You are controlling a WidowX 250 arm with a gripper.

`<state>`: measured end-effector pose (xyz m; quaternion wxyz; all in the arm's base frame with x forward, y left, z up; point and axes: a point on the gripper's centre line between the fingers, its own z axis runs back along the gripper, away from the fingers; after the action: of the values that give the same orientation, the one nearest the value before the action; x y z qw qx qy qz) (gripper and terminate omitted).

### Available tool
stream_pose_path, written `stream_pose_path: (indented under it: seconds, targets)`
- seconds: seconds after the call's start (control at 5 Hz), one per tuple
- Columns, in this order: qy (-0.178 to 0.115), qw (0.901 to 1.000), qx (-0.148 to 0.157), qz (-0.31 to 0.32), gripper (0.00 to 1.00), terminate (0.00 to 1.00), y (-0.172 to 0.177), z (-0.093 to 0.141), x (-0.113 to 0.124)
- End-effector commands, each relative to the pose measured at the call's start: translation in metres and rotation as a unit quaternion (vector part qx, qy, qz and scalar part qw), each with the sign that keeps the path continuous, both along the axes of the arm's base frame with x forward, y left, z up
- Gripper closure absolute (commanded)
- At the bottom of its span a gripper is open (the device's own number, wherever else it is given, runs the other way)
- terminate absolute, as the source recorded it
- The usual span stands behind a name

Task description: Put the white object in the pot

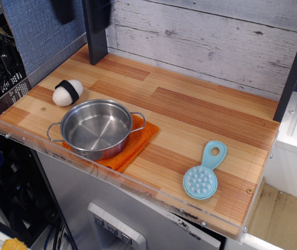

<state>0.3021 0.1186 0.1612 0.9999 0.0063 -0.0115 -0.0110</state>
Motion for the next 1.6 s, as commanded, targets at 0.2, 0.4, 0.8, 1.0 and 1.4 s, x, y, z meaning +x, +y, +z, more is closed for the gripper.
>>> stream_pose_path:
  seconds: [0.2, 0.4, 0.8, 1.0, 1.4]
  targets:
    - [-0.017, 0.9989, 0.044, 0.000, 0.00, 0.00, 0.062, -0.027, -0.037]
    - [0.001, 0.9988, 0.044, 0.021, 0.00, 0.00, 0.059, -0.047, -0.028]
    - [0.022, 0.9994, 0.015, 0.020, 0.00, 0.00, 0.055, -0.084, 0.002]
    - [0.041, 0.9990, 0.018, 0.007, 0.00, 0.00, 0.049, -0.096, 0.010]
    - [0.065, 0.9978, 0.008, 0.006, 0.00, 0.00, 0.054, -0.116, 0.012]
